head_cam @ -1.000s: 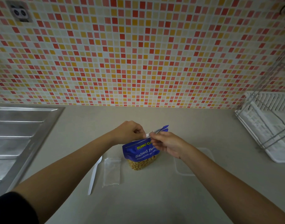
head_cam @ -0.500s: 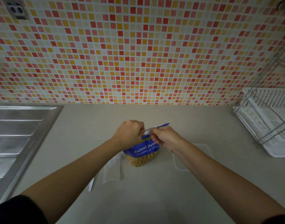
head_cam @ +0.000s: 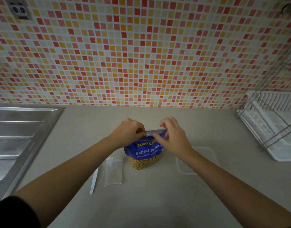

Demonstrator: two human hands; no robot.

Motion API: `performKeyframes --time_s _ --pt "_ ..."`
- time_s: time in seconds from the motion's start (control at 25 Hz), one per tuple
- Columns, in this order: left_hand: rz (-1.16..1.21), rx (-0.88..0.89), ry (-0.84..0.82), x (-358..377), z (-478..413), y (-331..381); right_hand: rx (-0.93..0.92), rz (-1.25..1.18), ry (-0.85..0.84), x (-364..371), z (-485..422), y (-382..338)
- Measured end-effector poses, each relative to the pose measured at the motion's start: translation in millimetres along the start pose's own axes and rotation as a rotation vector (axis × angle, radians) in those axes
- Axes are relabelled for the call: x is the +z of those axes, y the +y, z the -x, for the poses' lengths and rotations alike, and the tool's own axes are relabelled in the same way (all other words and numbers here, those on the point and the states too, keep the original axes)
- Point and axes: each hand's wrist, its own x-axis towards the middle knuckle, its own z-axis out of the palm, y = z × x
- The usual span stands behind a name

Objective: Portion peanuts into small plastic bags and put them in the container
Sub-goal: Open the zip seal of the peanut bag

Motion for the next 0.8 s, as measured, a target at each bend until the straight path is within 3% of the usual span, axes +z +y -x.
performKeyframes --time_s 0.08,0.2,0.28,0.68,0.8 --pt "0.013 -0.014 0.033 0 -2 -1 -0.229 0.138 -0.095 -5 0 9" --pt "0.041 -0.037 0.06 -1 -3 -2 -0.378 0.31 -0.01 -9 -2 21" --pt "0.021 -0.041 0.079 -1 -4 -2 -0.379 0.318 -0.002 -11 -2 19" --pt "-0.209 -0.036 0.135 -4 -22 -5 -0.423 0.267 -0.291 -25 1 15" --pt "0.045 -0.057 0.16 -7 -16 -11 -0.25 0.021 -0.238 -24 7 19"
